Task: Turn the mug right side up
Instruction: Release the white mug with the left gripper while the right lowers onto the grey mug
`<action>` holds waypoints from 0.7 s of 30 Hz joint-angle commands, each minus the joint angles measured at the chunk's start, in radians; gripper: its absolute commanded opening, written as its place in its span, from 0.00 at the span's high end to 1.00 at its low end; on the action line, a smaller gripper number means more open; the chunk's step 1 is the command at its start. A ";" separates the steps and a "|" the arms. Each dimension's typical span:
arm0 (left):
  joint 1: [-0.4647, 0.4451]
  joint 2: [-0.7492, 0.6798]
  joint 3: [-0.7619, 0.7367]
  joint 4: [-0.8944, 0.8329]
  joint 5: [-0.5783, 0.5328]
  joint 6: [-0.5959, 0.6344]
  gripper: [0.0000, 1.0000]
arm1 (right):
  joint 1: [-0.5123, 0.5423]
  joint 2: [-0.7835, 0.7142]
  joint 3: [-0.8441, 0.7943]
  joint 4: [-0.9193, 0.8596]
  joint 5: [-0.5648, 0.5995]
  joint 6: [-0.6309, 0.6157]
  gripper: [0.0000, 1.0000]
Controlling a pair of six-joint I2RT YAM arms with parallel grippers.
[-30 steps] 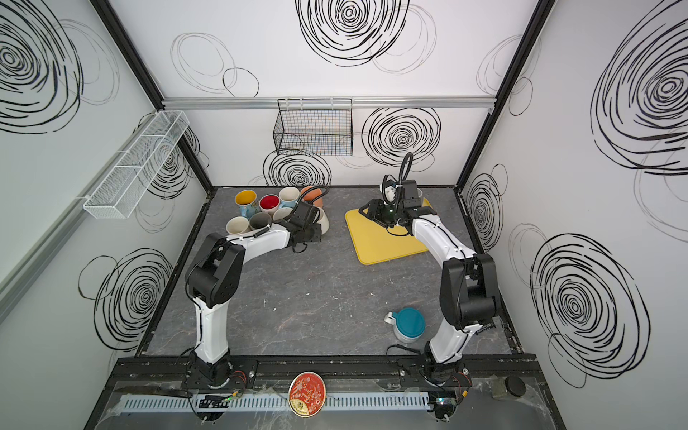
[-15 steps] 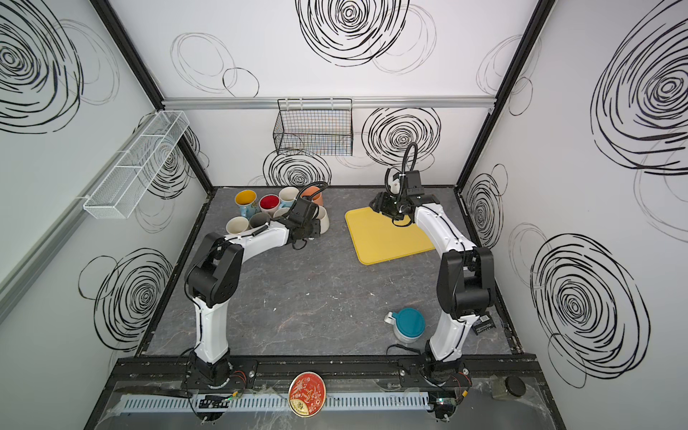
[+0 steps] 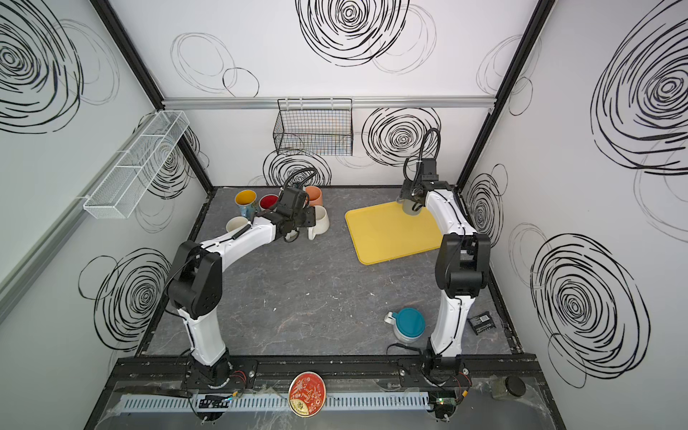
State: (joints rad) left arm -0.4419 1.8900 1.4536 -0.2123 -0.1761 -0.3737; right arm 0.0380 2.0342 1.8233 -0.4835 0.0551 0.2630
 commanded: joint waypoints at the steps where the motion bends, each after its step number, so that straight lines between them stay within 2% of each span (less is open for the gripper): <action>1: 0.006 -0.034 0.007 0.021 0.026 0.013 0.38 | -0.023 0.063 0.101 -0.016 0.031 -0.014 0.28; 7: 0.002 -0.019 0.011 0.034 0.066 0.005 0.38 | -0.048 0.188 0.245 -0.001 -0.033 -0.004 0.27; 12: -0.012 -0.005 0.011 0.053 0.091 -0.005 0.38 | -0.067 0.298 0.373 -0.062 -0.113 0.016 0.29; 21: -0.024 0.022 0.017 0.071 0.125 -0.018 0.38 | -0.066 0.325 0.343 -0.116 -0.197 0.009 0.37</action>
State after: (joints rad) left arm -0.4595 1.8912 1.4536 -0.1841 -0.0723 -0.3836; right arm -0.0296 2.3554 2.1681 -0.5320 -0.0952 0.2722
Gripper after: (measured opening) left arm 0.616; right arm 0.633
